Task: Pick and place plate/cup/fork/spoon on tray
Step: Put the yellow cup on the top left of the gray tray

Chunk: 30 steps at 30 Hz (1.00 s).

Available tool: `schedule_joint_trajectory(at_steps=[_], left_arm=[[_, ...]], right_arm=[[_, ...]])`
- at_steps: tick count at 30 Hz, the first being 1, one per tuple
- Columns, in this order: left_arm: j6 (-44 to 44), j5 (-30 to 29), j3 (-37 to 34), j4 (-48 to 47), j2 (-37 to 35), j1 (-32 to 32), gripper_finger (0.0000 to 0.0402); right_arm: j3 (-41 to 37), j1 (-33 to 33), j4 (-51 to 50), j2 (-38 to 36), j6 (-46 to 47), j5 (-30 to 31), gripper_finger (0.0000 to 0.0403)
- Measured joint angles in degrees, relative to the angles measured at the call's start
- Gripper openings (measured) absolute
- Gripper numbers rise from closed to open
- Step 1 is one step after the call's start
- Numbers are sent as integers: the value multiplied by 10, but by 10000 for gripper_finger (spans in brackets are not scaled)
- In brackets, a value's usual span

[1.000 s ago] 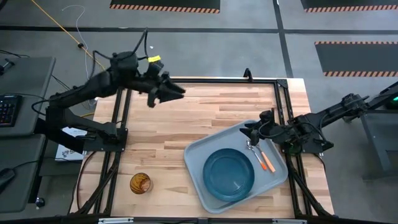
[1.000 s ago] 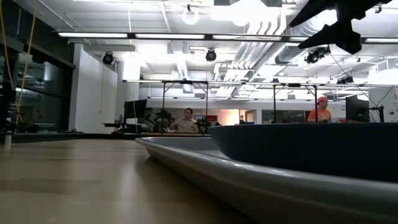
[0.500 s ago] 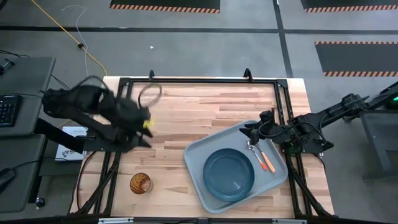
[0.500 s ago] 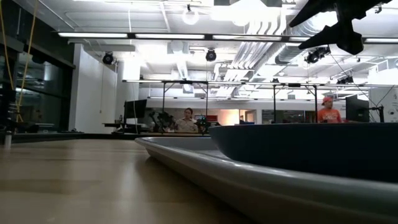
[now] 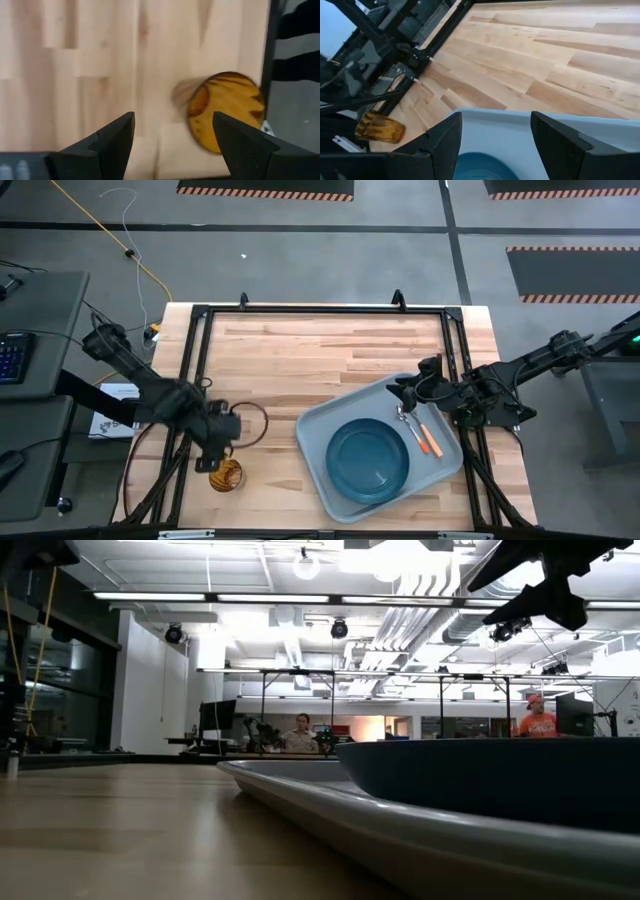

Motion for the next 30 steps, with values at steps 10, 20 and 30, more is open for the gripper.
schedule_joint_trajectory(at_steps=[10, 20, 30], left_arm=[[-58, -2, -67, 79, 9, -53, 257], [-4, 21, -91, 132, 54, -56, 257], [23, 31, -91, 134, 123, -56, 213]], right_arm=[[0, 0, -45, 0, 30, 2, 227], [0, 0, -59, 0, 46, -9, 227], [0, 0, -67, 0, 45, -17, 227]])
